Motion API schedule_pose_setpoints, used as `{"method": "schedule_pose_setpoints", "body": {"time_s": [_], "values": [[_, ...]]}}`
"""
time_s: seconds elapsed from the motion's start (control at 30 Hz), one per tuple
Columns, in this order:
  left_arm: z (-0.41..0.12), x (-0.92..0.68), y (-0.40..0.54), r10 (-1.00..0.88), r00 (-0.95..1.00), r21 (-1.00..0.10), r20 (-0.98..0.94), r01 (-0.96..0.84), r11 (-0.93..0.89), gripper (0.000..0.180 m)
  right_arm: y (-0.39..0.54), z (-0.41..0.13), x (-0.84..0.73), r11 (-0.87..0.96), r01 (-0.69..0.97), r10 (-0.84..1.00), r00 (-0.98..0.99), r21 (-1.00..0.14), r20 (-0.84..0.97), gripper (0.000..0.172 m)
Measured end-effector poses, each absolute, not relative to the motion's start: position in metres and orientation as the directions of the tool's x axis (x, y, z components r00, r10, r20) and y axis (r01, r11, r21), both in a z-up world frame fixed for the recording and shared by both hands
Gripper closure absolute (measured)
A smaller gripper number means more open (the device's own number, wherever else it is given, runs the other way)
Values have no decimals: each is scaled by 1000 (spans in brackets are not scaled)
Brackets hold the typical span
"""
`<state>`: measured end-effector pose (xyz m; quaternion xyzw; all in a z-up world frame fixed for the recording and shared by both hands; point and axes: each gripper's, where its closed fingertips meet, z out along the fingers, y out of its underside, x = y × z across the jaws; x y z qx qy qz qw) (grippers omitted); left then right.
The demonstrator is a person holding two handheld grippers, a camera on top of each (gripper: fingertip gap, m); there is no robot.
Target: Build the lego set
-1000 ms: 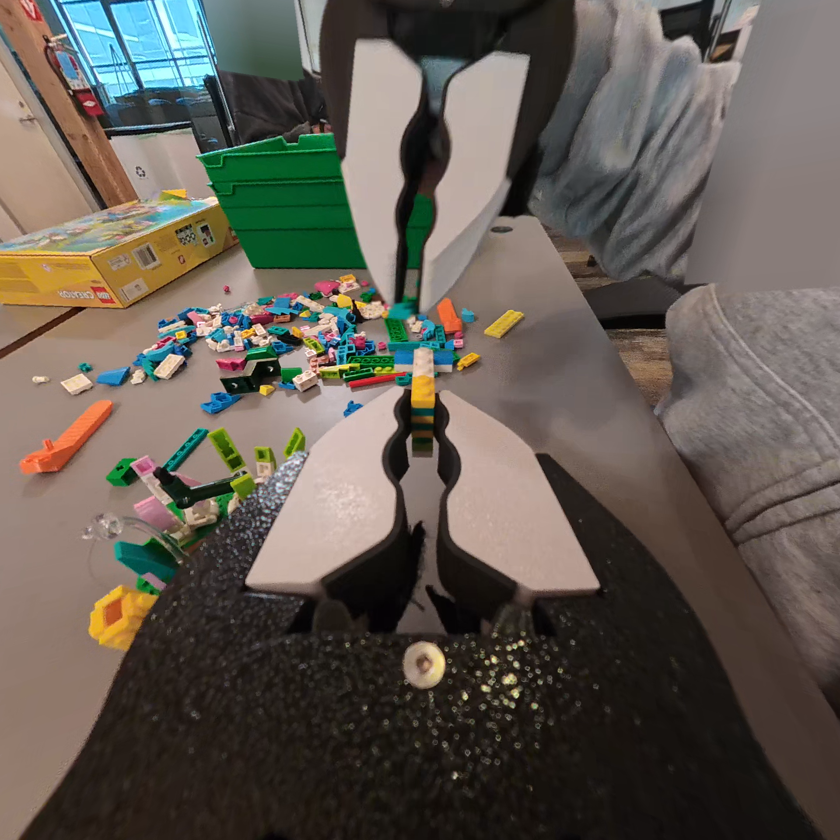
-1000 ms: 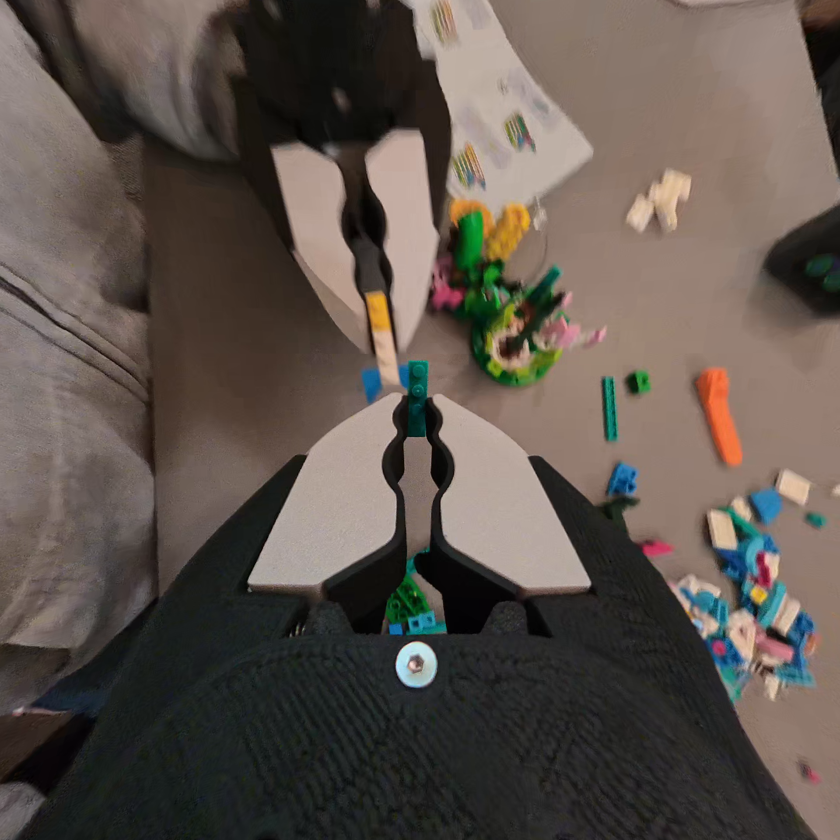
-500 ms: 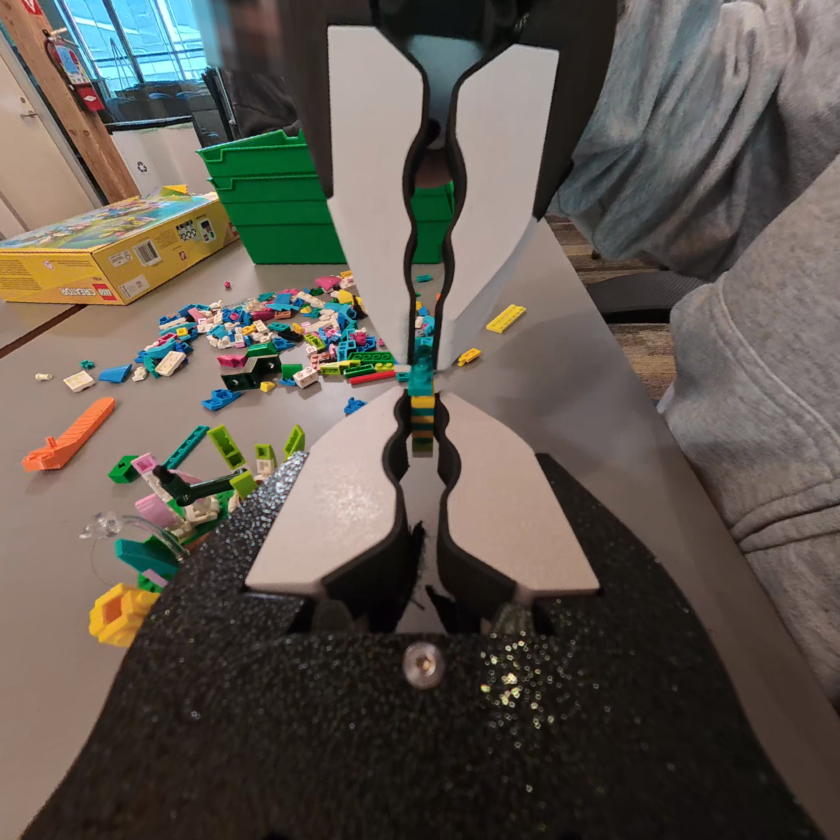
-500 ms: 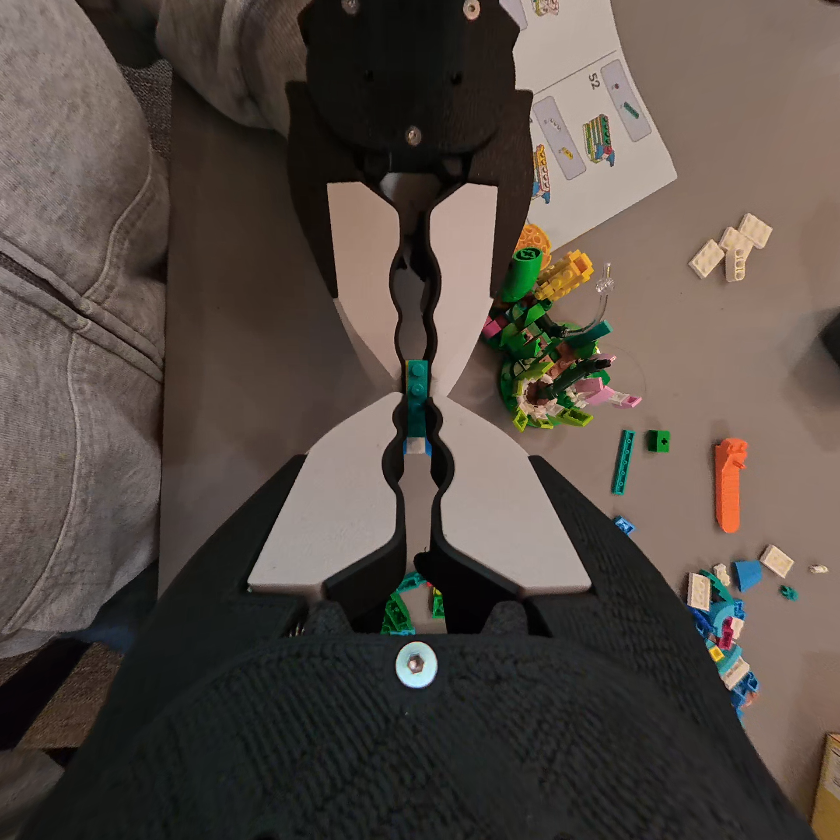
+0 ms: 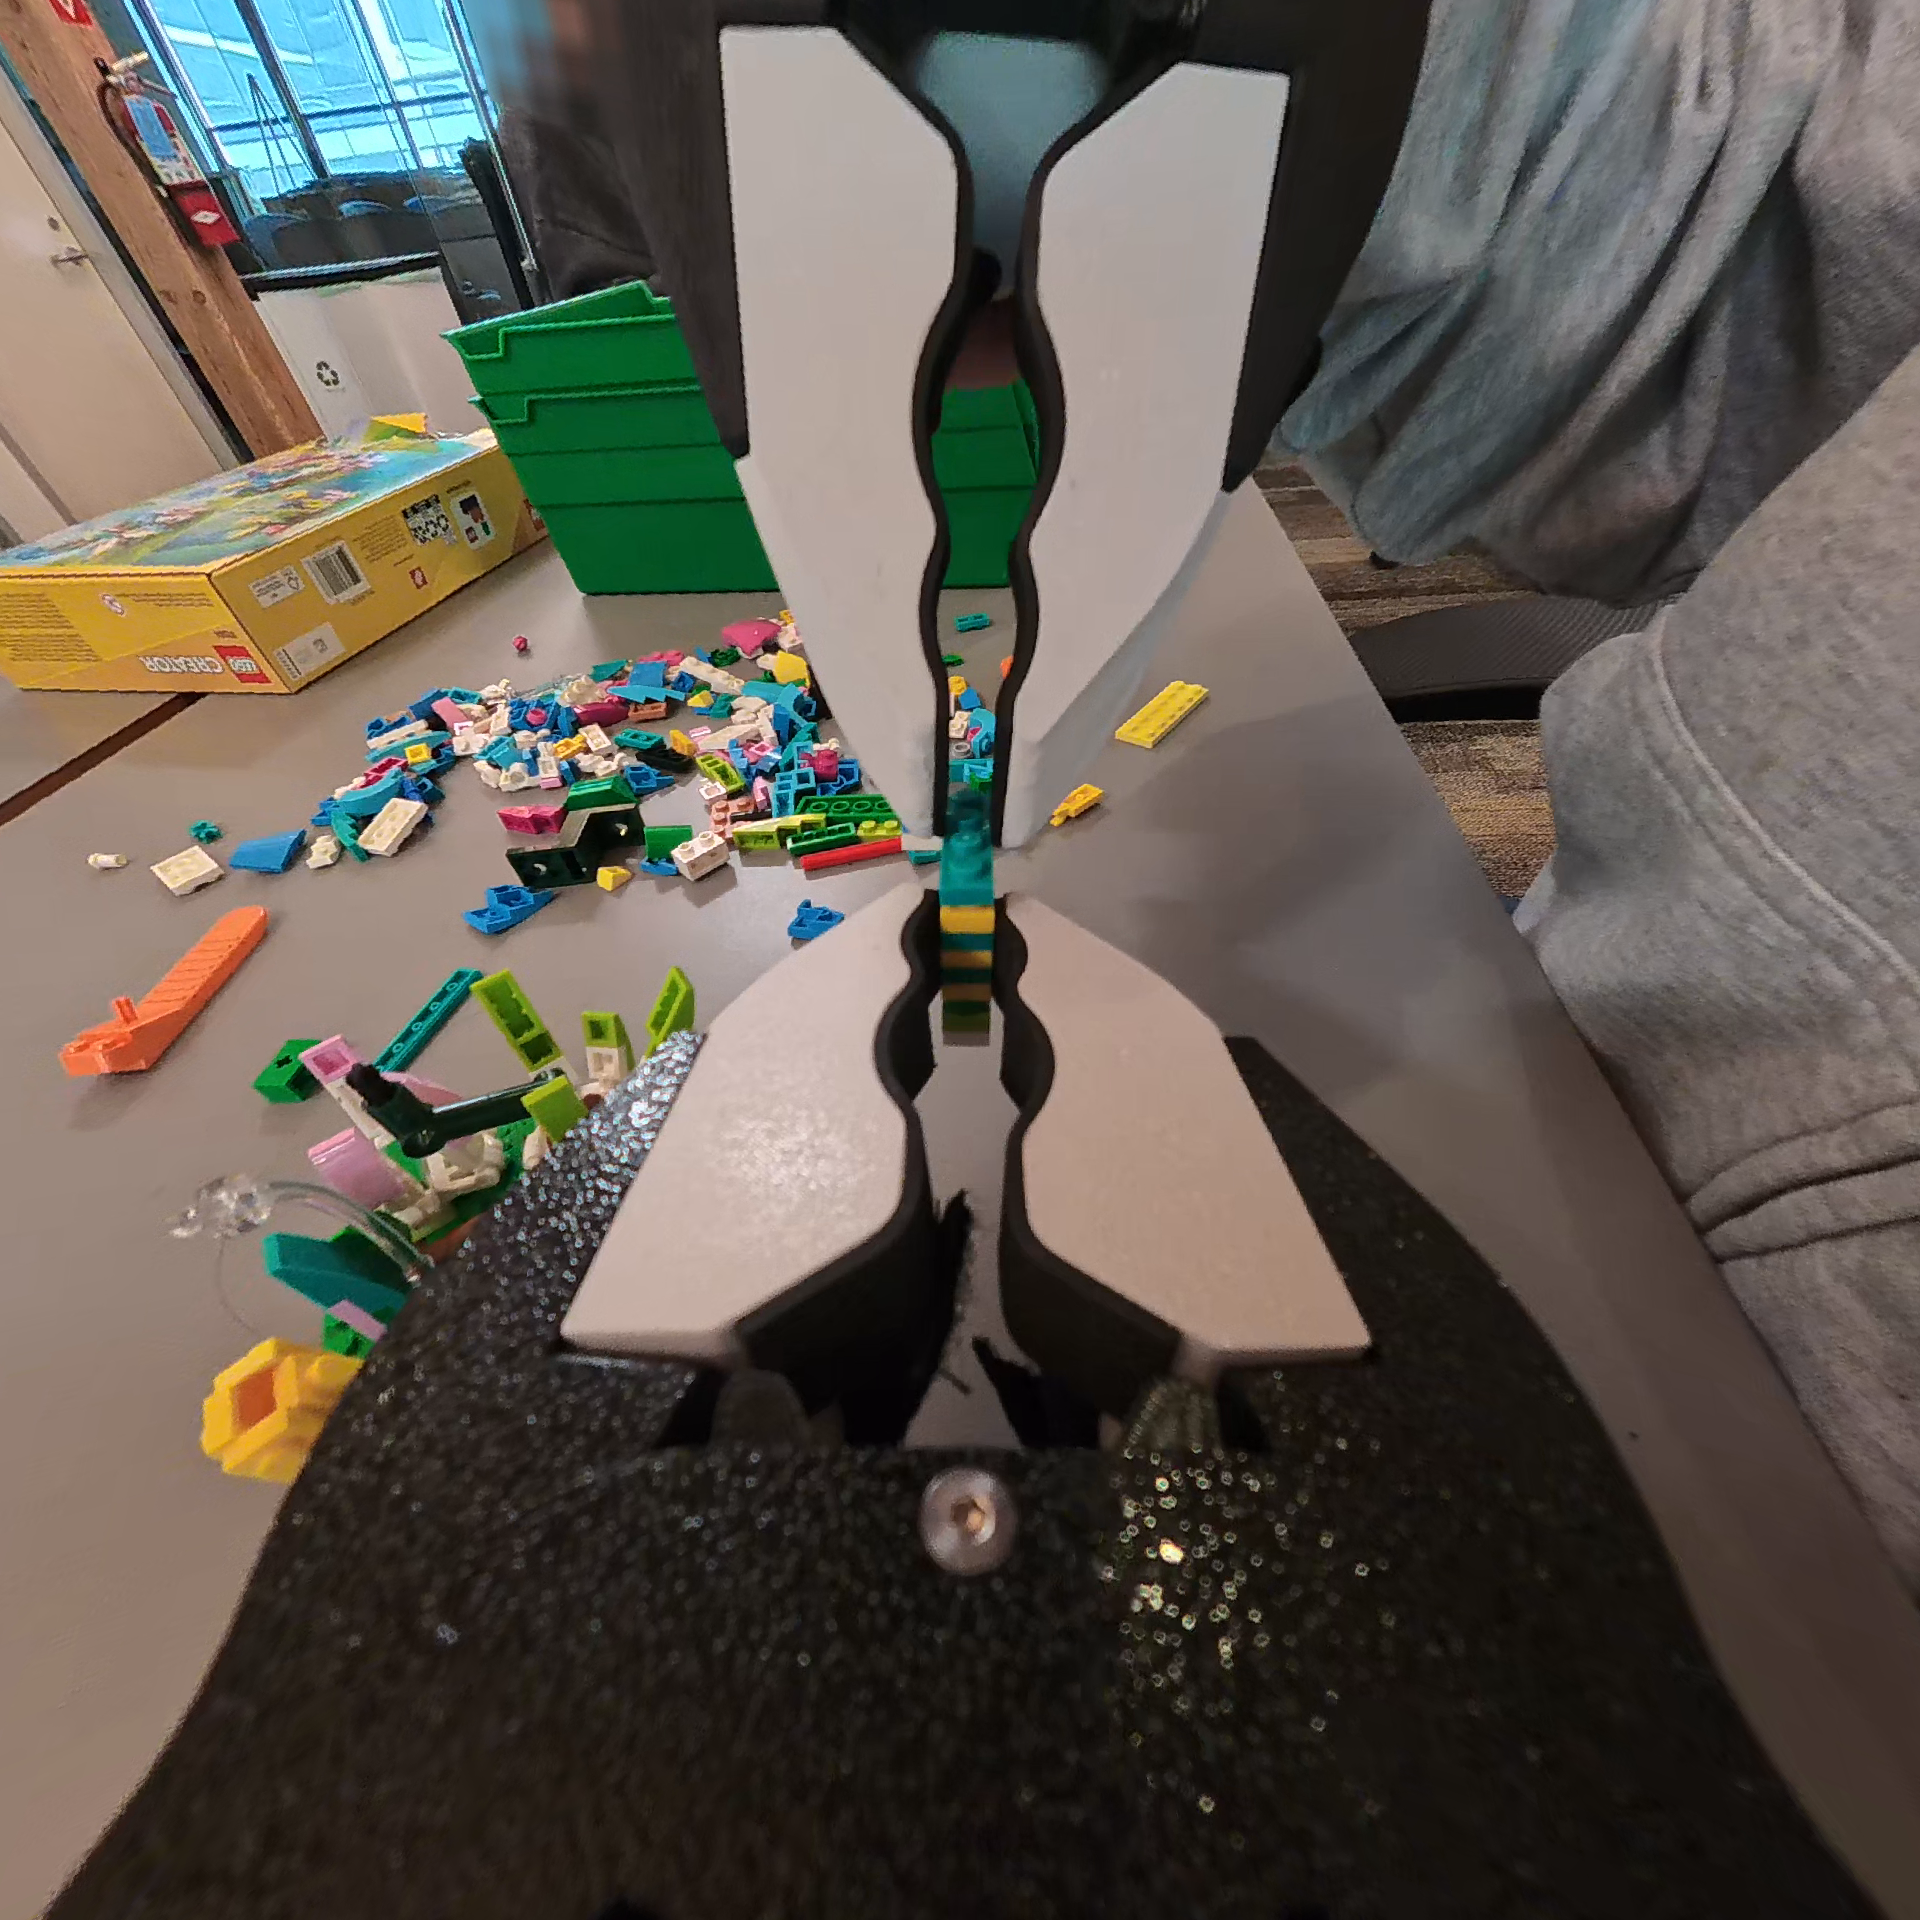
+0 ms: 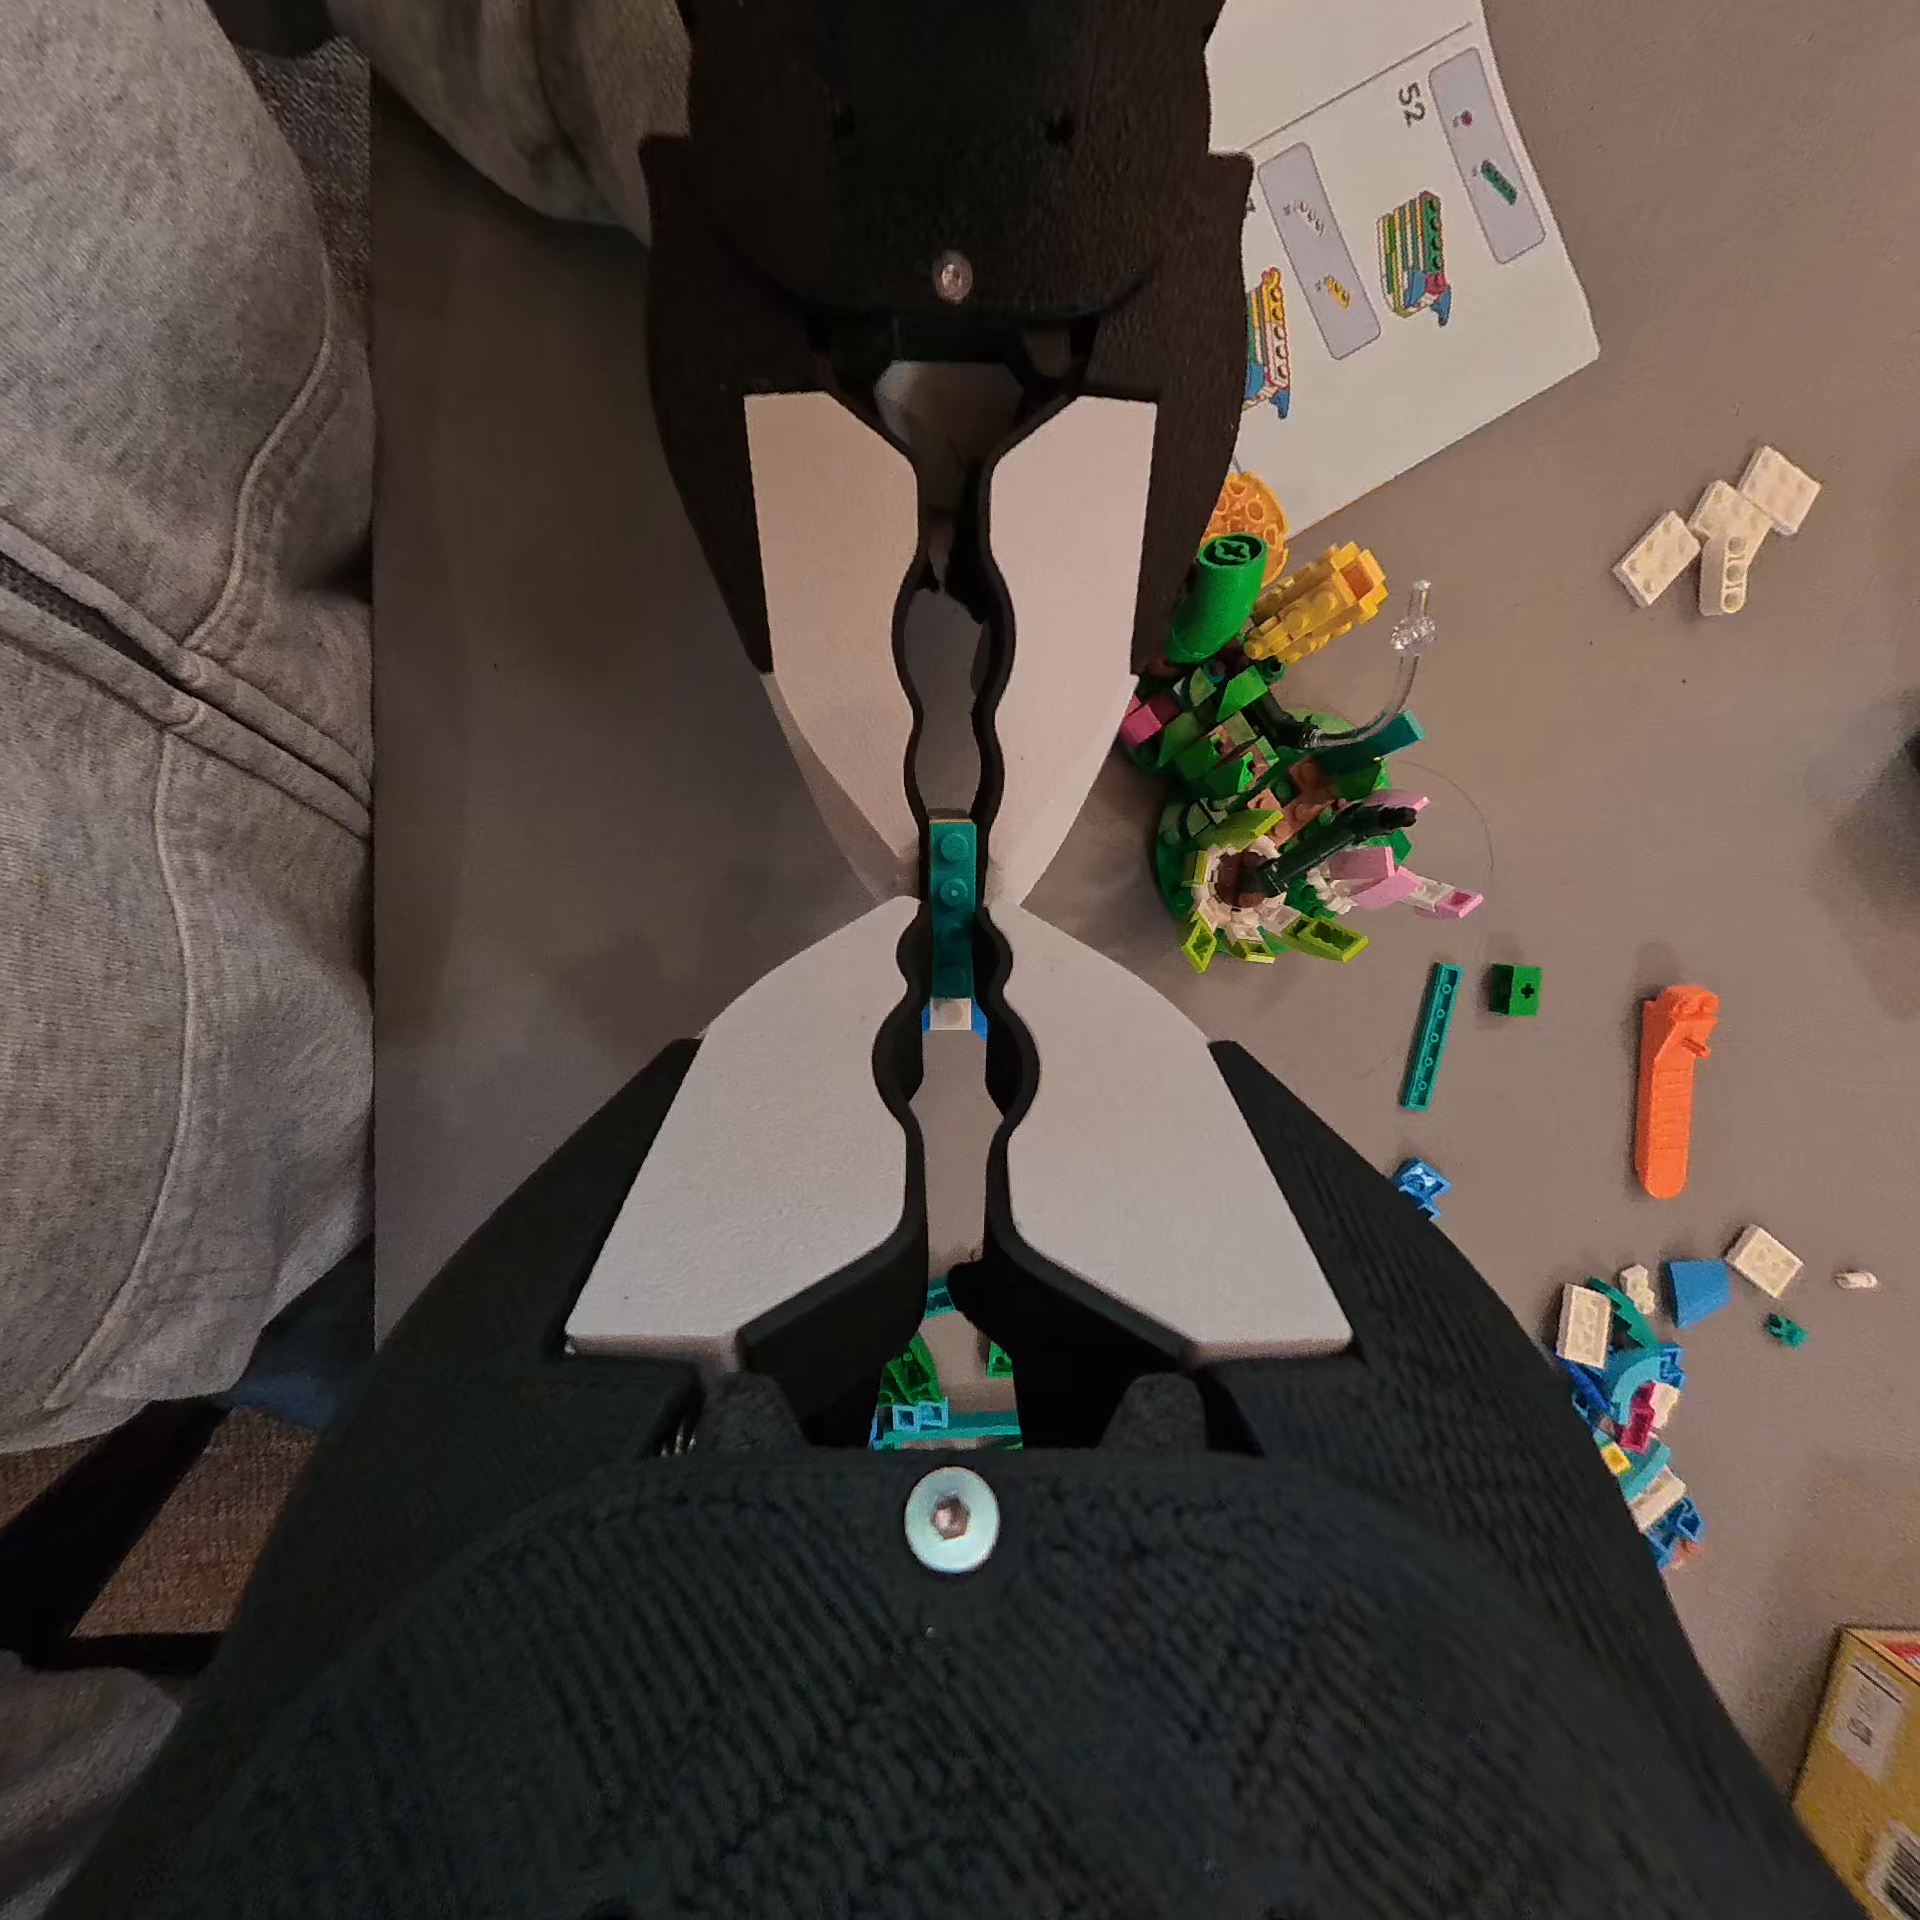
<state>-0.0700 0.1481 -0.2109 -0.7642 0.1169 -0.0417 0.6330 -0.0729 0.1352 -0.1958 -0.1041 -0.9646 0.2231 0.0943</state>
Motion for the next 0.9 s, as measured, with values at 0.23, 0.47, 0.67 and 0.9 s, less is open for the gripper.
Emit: {"method": "schedule_pose_setpoints", "body": {"time_s": [0.23, 0.47, 0.67, 0.9], "values": [[-209, -71, 148, -231, 971, -981, -69, -109, -163, 172, 135, -194, -75, 883, 149, 248, -953, -444, 173, 166], [-209, -71, 148, -231, 970, -981, -70, -109, -161, 172, 134, -193, -74, 873, 155, 255, -953, -462, 162, 166], [-209, -71, 149, -231, 970, -980, -77, -116, -159, 172, 133, -194, -73, 873, 159, 256, -954, -461, 156, 166], [-208, -71, 150, -226, 969, -980, -95, -130, -148, 172, 133, -193, -73, 874, 161, 259, -953, -458, 160, 166]]}}
